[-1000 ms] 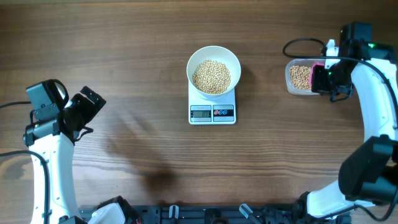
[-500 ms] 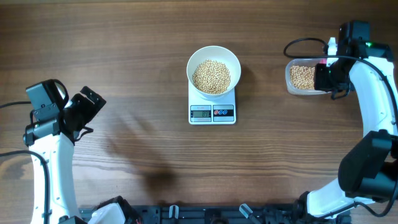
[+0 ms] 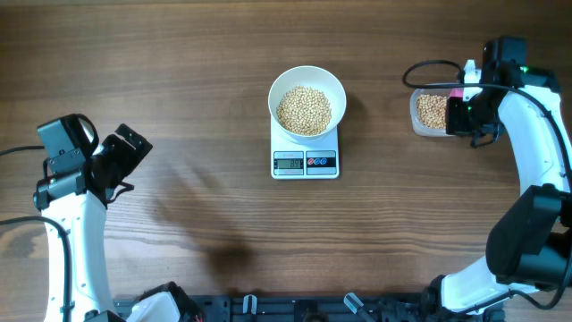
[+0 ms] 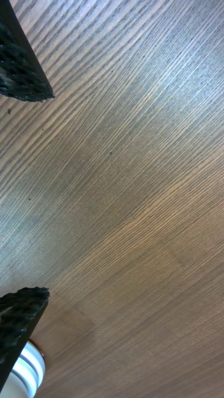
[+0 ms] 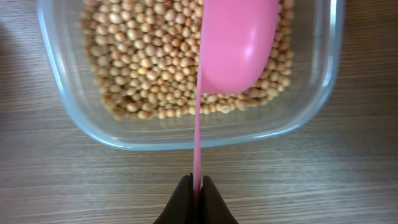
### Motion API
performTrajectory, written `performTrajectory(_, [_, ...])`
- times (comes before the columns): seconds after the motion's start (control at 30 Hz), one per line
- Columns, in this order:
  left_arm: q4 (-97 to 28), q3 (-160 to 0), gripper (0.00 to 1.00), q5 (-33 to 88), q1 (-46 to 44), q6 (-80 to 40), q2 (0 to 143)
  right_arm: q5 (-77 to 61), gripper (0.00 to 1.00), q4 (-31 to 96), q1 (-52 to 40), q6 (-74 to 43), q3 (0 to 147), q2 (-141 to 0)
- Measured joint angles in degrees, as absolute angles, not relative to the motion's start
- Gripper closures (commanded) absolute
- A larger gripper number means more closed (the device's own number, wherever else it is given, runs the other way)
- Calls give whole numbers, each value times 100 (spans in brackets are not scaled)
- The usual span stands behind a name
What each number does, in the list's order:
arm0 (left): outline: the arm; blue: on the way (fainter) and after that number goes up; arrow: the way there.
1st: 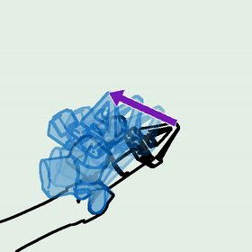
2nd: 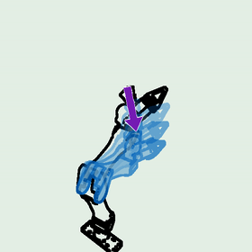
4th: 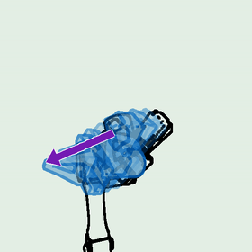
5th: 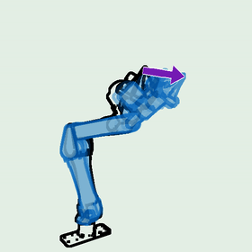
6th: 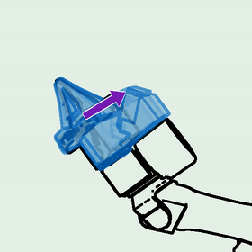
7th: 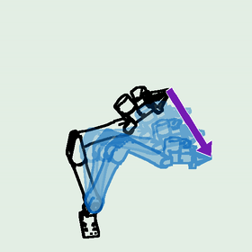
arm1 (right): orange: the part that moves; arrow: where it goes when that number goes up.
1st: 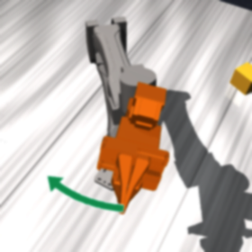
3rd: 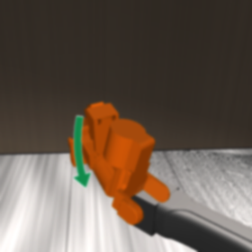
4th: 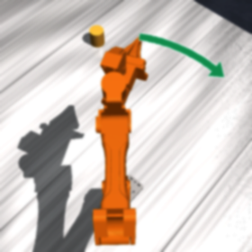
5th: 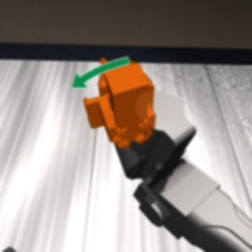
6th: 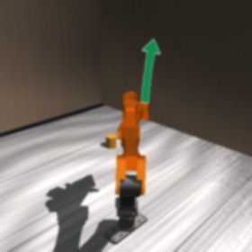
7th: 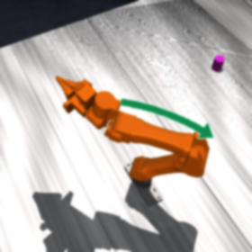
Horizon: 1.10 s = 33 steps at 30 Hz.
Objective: Scoop item into bowl and weigh 150g on scale
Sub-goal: 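Lower the pink scoop into the soybeans with the right gripper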
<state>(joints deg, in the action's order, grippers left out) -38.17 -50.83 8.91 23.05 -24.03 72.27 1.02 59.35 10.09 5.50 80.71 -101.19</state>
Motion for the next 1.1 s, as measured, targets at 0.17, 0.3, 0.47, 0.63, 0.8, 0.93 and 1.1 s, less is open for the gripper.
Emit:
performTrajectory(0.17, [-3817, -5083, 0, 891, 2305, -2403, 7227, -169, 96, 5937, 961, 550, 8071, -10119])
performTrajectory(0.3, [-3817, -5083, 0, 891, 2305, -2403, 7227, -342, 96, 5927, 919, 556, 8044, -10119])
performTrajectory(0.47, [-3817, -5083, 0, 891, 2305, -2403, 7227, -451, 96, 5800, 919, 574, 7708, -10116])
performTrajectory(0.63, [-3817, -5083, 0, 893, 2305, -2403, 7227, -722, 96, 5771, 919, 572, 7561, -10116])
performTrajectory(0.8, [-3817, -5083, 0, 891, 2305, -2403, 7227, -1166, 96, 5771, 919, 567, 7546, -10119])
performTrajectory(0.93, [-3817, -5083, 0, 891, 2305, -2403, 7227, -1455, 95, 5769, 919, 545, 7546, -10119])
performTrajectory(1.1, [-3820, -5083, 0, 891, 2305, -2403, 7227, -1616, 96, 5736, 941, 460, 7544, -10119])
